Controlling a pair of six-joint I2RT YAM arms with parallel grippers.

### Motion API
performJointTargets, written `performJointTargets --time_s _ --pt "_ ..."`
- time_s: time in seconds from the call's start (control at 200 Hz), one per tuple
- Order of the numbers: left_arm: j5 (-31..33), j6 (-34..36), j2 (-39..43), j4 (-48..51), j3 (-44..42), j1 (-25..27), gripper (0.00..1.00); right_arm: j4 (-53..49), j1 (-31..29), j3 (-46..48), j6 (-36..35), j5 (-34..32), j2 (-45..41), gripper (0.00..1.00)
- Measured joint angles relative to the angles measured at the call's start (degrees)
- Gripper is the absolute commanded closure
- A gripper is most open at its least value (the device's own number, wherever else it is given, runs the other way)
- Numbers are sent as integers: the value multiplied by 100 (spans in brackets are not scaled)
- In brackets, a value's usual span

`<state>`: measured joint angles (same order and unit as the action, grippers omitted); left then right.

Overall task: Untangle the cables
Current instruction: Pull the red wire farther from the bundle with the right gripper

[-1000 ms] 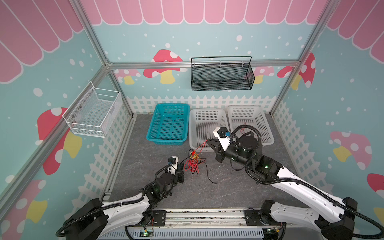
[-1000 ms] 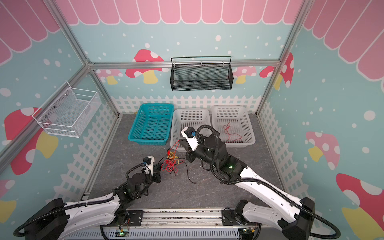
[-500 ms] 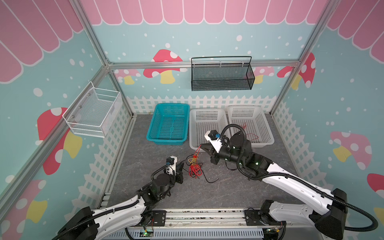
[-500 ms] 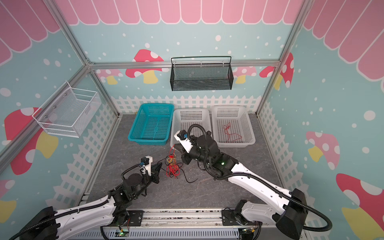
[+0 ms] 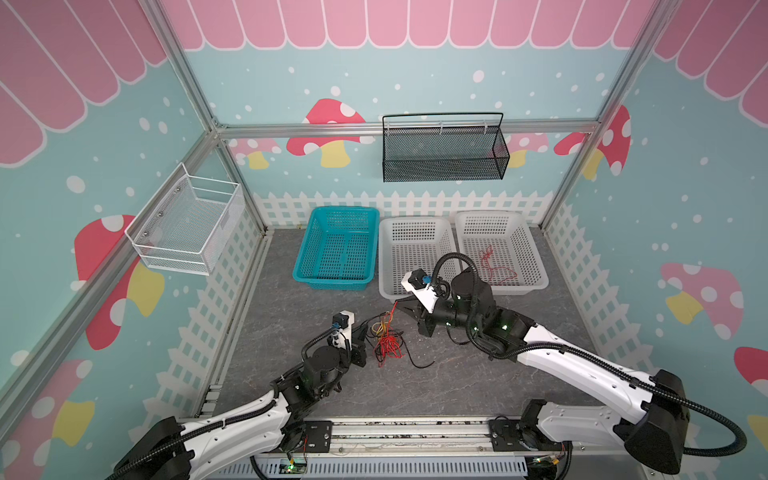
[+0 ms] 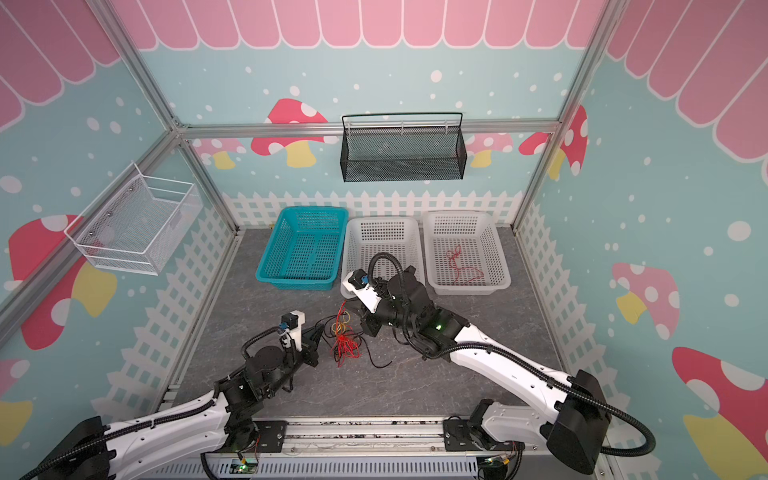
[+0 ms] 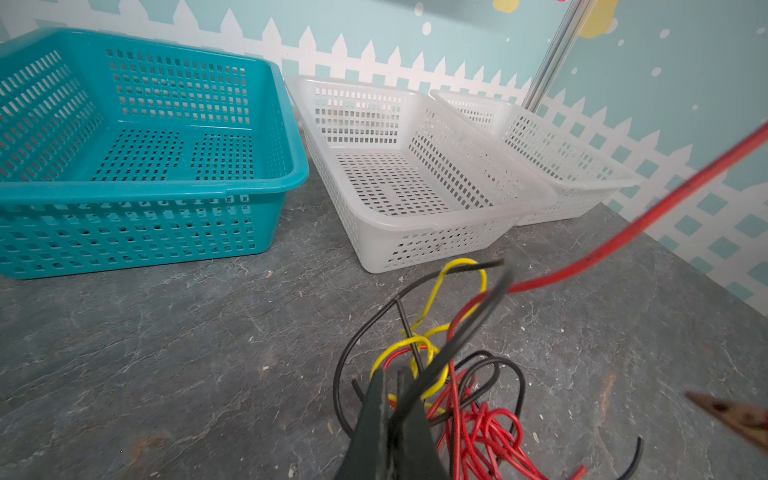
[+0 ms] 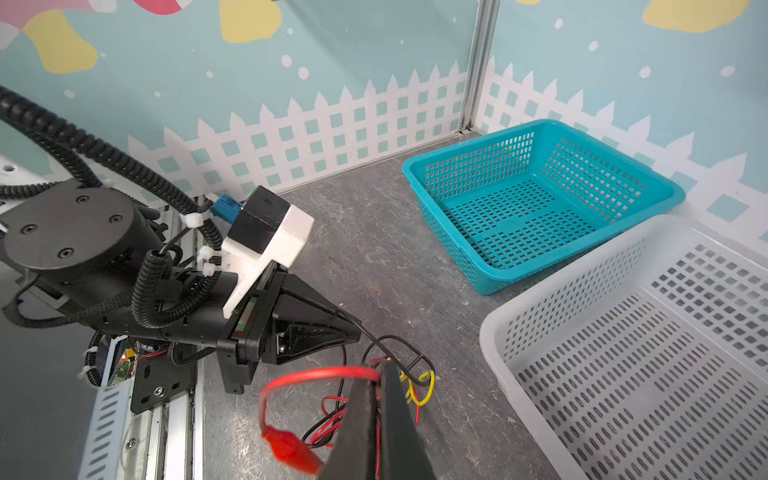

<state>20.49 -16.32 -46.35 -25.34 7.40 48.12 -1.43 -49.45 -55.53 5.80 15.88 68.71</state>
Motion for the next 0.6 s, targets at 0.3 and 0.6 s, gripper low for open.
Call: performJointTargets --time_s 0.3,0.6 --pt "313 -136 -162 26 2 0 100 166 0 59 17 -590 -380 100" --pt "507 -157 -251 157 -2 0 100 197 0 -74 -13 -1099 -881 100"
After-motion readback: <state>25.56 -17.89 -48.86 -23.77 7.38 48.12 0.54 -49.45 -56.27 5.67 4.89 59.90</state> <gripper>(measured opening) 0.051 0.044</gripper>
